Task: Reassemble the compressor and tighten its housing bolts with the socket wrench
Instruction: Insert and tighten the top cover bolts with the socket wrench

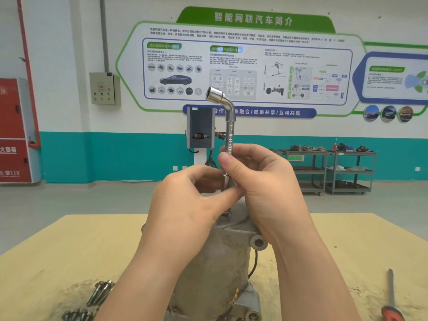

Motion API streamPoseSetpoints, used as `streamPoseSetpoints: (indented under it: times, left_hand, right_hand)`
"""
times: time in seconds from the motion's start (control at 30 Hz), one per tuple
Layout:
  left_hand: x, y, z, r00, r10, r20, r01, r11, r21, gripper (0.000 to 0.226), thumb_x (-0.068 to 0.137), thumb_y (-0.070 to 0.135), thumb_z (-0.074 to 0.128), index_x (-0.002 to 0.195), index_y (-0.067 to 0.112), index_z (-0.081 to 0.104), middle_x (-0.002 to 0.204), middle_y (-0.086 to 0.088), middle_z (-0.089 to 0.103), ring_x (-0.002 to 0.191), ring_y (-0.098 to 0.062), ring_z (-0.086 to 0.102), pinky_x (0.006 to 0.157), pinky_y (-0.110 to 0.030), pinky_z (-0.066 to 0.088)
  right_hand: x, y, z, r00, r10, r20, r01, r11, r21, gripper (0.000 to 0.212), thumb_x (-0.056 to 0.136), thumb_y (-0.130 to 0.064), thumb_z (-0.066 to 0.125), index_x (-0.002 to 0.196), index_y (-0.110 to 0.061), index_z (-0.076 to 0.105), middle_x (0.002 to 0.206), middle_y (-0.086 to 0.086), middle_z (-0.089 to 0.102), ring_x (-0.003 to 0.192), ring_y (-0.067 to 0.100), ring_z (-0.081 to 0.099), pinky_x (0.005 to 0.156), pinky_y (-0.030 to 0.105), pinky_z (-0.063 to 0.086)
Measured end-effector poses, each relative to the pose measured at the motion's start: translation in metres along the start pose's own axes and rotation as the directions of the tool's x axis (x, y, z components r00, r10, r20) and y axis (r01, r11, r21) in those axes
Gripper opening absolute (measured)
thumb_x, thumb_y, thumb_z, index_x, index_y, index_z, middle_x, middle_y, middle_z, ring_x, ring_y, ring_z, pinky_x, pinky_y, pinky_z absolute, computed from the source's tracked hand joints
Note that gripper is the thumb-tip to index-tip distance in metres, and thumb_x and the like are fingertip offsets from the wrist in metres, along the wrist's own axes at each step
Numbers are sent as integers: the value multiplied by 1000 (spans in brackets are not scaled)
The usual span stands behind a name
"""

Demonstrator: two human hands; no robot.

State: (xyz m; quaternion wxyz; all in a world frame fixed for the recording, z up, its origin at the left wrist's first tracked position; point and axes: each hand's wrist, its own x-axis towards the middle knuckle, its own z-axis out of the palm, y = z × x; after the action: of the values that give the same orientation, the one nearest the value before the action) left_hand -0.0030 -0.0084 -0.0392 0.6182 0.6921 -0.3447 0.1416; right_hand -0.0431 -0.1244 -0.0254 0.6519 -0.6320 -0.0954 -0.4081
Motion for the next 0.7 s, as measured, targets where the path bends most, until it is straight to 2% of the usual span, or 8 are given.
streamPoseSetpoints:
  times: [0.1, 0.2, 0.3, 0.37, 0.47, 0.53, 0.6, 0.7]
  left_hand:
    - [0, 1, 1, 998, -11, -66, 10, 1000, -6, 33, 60, 45, 86, 77, 25, 67, 67, 10, 73, 66, -6, 69, 66, -30, 51]
    - [0, 1, 0, 998, -7, -67, 6, 1000, -17, 25, 67, 35, 84, 75, 21, 66, 64, 8, 72, 58, -3, 66, 55, -14, 46]
    - [1, 0, -2, 1000, -5, -15, 5, 1000, -29, 9, 75, 24, 80, 76, 22, 72, 66, 12, 73, 61, 3, 67, 50, -5, 42]
    - [1, -1, -3, 1000, -2, 31, 3, 999, -36, 4, 77, 22, 77, 79, 25, 74, 73, 16, 74, 70, 4, 69, 59, -7, 47]
    - [0, -1, 0, 998, 28, 49, -27, 999, -20, 21, 67, 40, 83, 86, 32, 77, 81, 18, 74, 82, -1, 70, 77, -26, 52]
    - [-2, 0, 3, 999, 41, -8, -41, 999, -26, 24, 63, 47, 83, 84, 38, 76, 74, 14, 74, 73, -5, 70, 71, -30, 53]
    - [-2, 0, 5, 997, 43, -58, -44, 999, -29, 16, 66, 43, 81, 78, 35, 75, 66, 9, 72, 63, -9, 69, 63, -29, 53]
    - [0, -2, 2, 997, 8, -72, -10, 1000, -24, 16, 69, 39, 82, 71, 25, 74, 64, 11, 72, 63, -3, 69, 55, -14, 48]
  right_hand:
    - [-1, -1, 0, 998, 27, 50, -26, 999, -19, 10, 90, -20, 66, 98, -17, 71, 83, -7, 75, 78, 1, 69, 65, 13, 52]
    - [-2, -3, 0, 992, 51, 117, -50, 999, -15, 16, 97, -15, 56, 103, -20, 70, 91, -3, 76, 94, 9, 71, 83, 27, 57]
    - [-1, -2, 3, 999, 15, 41, -16, 1000, 25, 14, 89, -8, 65, 96, -19, 70, 84, -3, 76, 88, 9, 72, 76, 22, 55]
    - [-1, -3, 4, 1000, 0, -24, 2, 998, 70, 15, 80, -6, 75, 91, -15, 71, 77, -3, 76, 76, 7, 72, 66, 16, 53]
    - [-3, -6, 4, 999, -11, -34, 13, 998, 64, 13, 77, -7, 77, 88, -13, 71, 73, -2, 75, 66, 6, 71, 56, 15, 52]
    - [-4, -8, 2, 1000, 16, 19, -16, 999, 30, 7, 84, -15, 71, 91, -14, 72, 78, 0, 76, 72, 10, 73, 62, 20, 56]
    - [-4, -9, 1, 995, 54, 84, -55, 998, 13, 13, 93, -18, 61, 96, -15, 73, 83, 3, 76, 80, 17, 74, 74, 29, 60]
    - [-4, -10, 0, 993, 56, 107, -51, 998, -47, 16, 94, -10, 59, 103, -15, 70, 86, -1, 77, 85, 13, 73, 79, 25, 58]
